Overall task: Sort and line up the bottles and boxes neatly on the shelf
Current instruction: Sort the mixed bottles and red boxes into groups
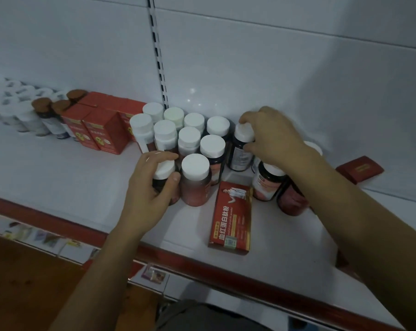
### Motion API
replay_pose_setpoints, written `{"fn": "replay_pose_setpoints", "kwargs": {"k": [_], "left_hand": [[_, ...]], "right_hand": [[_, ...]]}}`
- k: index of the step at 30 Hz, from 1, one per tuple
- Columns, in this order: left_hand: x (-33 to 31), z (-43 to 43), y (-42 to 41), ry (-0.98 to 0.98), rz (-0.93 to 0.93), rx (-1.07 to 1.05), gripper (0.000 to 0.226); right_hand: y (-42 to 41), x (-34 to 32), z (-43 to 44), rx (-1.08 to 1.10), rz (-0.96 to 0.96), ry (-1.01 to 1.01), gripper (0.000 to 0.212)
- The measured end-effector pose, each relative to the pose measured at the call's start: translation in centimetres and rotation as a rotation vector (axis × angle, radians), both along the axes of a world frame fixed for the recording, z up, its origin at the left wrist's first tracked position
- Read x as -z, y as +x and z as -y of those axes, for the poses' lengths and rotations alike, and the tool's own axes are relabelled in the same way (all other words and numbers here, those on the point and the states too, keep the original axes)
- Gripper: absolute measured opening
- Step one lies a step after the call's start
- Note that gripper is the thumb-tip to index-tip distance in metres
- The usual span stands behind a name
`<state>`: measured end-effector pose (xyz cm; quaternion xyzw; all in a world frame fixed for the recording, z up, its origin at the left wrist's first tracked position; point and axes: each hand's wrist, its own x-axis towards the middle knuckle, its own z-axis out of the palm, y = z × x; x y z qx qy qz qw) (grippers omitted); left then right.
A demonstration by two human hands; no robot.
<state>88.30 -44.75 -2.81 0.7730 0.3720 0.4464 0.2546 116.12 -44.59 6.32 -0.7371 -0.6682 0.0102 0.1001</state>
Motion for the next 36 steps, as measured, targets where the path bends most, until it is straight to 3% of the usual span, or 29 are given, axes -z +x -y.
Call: {"fn": "replay_pose_setpoints", "kwargs": {"k": [6,9,11,14,21,25,28,31,33,36], "left_hand": [[0.0,0.4,0.2,0.018,-0.005,-0.011,0.036],[0.0,0.7,0.3,-0.018,0.013,0.004,0.043],[-0.1,1.0,0.5,-0.054,0.046,0.029,0.048],[-0.4,1.5,0.7,-0.105,0.114,0.049,0.056],[-0.4,2.1,0.6,-0.192,0.145,0.073,0.058],[-0.7,2.9,1.4,-0.185,0.144,0.121,0.052],[-1.0,3.6,1.8,-0.124,0.064,0.054,0.058],[-2.7,6.0,2.3,0.255,-0.006,-0.082,0.049],[-3.7,7.9,2.9,0.333,-0.059,0.066,0.03],[-3.3,8.9,4.3,0.151,-0.334,0.396,0.03]], "right_hand": [[-0.3,0.6,1.3,0.031,0.119,0.065,0.057],[-2.0,0.4,4.0,-0.089,-0.136,0.345,0.042],[-4.6,0.0,5.6,-0.234,-0.287,0.285,0.044],[-8.3,1.3,6.4,-0.377,-0.191,0.1,0.051],[-4.9,-0.3,7.3,-0.241,-0.382,0.229,0.033],[-1.0,-3.5,8.0,-0.159,-0.342,0.274,0.027],[0.0,-3.5,7.3,-0.149,-0.225,0.209,0.031],[-0.3,-2.4,6.7,-0.18,-0.142,0.168,0.035],[-0.4,-1.7,6.2,-0.193,-0.104,0.161,0.037],[0.0,-0.5,5.4,-0.2,-0.096,0.143,0.04]]}}
